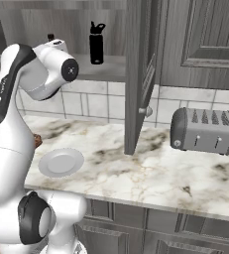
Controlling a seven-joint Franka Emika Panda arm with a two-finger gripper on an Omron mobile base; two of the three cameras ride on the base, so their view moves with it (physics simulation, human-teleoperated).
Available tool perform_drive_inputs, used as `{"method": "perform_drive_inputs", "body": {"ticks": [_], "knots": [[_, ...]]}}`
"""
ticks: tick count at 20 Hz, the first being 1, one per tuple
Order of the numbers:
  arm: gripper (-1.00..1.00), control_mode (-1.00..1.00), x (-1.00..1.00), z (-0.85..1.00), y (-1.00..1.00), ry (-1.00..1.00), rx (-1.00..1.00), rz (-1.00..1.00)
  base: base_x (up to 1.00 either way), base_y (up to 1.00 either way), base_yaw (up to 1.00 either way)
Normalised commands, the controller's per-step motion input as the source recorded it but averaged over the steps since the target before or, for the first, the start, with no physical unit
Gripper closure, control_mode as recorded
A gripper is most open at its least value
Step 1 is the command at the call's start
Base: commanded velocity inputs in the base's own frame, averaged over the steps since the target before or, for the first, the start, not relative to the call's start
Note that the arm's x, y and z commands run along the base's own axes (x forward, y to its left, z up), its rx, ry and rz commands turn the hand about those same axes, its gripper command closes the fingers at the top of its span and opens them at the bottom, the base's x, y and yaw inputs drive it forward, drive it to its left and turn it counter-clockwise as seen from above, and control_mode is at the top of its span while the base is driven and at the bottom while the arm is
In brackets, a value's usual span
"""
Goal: Pick the chicken drumstick from the plate and place it on the cutting board. Then pick the condiment bottle from the cabinet and place it next to the cutting board.
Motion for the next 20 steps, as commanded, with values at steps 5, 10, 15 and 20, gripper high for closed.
{"method": "perform_drive_inputs", "body": {"ticks": [5,10,15,20], "knots": [[-1.00,-1.00,0.04,0.00,0.00,0.00,0.00,-0.02,0.00,0.00,0.00],[-1.00,-1.00,0.11,0.00,0.00,0.00,0.00,-0.02,0.00,0.00,0.00],[-1.00,-1.00,0.21,0.00,0.00,0.00,0.00,-0.02,0.00,0.00,0.00],[-1.00,-1.00,0.19,0.00,0.00,0.00,0.00,-0.01,0.00,0.00,0.00]]}}
